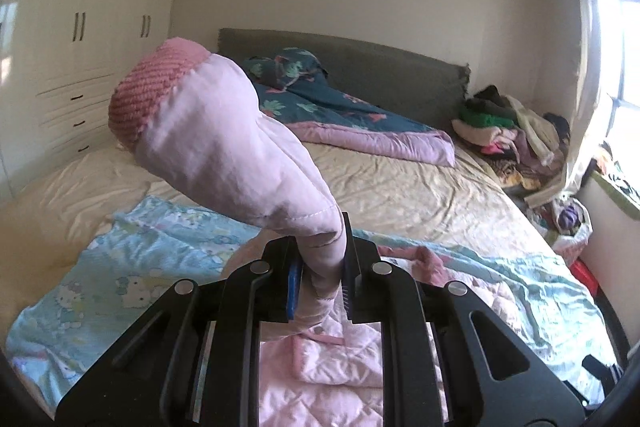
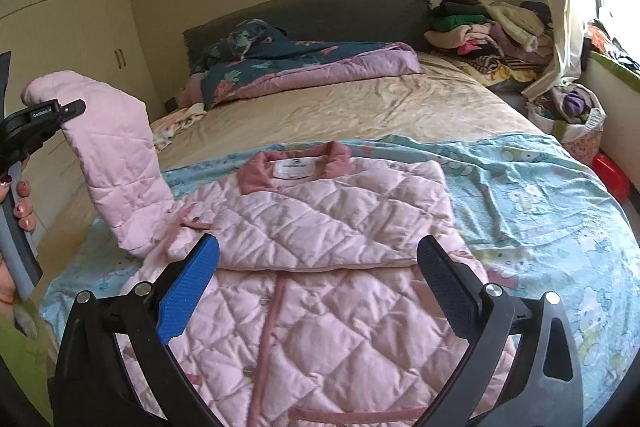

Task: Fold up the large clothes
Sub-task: 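Lift the sleeve with the left tool and lay it across the jacket front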

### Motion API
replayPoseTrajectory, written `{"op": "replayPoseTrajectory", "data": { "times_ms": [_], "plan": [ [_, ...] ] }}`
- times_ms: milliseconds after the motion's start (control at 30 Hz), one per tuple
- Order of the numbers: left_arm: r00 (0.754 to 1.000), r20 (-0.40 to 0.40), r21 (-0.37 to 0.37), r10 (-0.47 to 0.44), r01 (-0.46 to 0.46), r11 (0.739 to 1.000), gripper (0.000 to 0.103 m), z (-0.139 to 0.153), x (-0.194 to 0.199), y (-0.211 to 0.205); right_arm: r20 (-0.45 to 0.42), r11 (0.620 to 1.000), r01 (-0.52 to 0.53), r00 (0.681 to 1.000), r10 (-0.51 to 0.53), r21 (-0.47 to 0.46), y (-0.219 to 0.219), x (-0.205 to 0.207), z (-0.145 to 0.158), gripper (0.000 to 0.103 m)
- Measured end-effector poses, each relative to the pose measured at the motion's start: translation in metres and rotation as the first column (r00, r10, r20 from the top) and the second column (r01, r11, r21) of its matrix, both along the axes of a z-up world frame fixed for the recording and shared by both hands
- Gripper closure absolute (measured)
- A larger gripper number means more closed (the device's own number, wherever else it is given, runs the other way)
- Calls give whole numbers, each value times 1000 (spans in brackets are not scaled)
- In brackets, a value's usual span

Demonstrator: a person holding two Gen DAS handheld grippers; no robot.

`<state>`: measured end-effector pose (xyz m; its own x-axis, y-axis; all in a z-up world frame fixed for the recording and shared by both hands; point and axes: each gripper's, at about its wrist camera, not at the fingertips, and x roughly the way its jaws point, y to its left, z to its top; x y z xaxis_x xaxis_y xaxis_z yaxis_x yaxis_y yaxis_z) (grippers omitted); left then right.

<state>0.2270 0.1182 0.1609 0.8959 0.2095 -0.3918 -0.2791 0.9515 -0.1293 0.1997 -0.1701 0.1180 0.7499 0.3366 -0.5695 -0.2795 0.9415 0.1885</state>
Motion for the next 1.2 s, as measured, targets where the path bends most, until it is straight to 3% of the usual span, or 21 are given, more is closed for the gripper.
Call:
{"op": "replayPoseTrajectory", "data": {
  "times_ms": [567, 800, 1200],
  "plan": [
    [983, -122, 69, -139, 148, 987, 94, -42, 36, -69, -25, 995, 97, 995, -96, 40, -47, 11, -16, 4],
    [962, -192, 86, -195, 214, 973, 94, -73, 47, -99, -47, 990, 134, 990, -132, 42, -62, 16, -25, 4],
    [916, -327, 188, -234, 306, 933, 92, -130, 65, -152, -93, 981, 185, 979, -180, 55, -84, 26, -46, 4]
  ]
}}
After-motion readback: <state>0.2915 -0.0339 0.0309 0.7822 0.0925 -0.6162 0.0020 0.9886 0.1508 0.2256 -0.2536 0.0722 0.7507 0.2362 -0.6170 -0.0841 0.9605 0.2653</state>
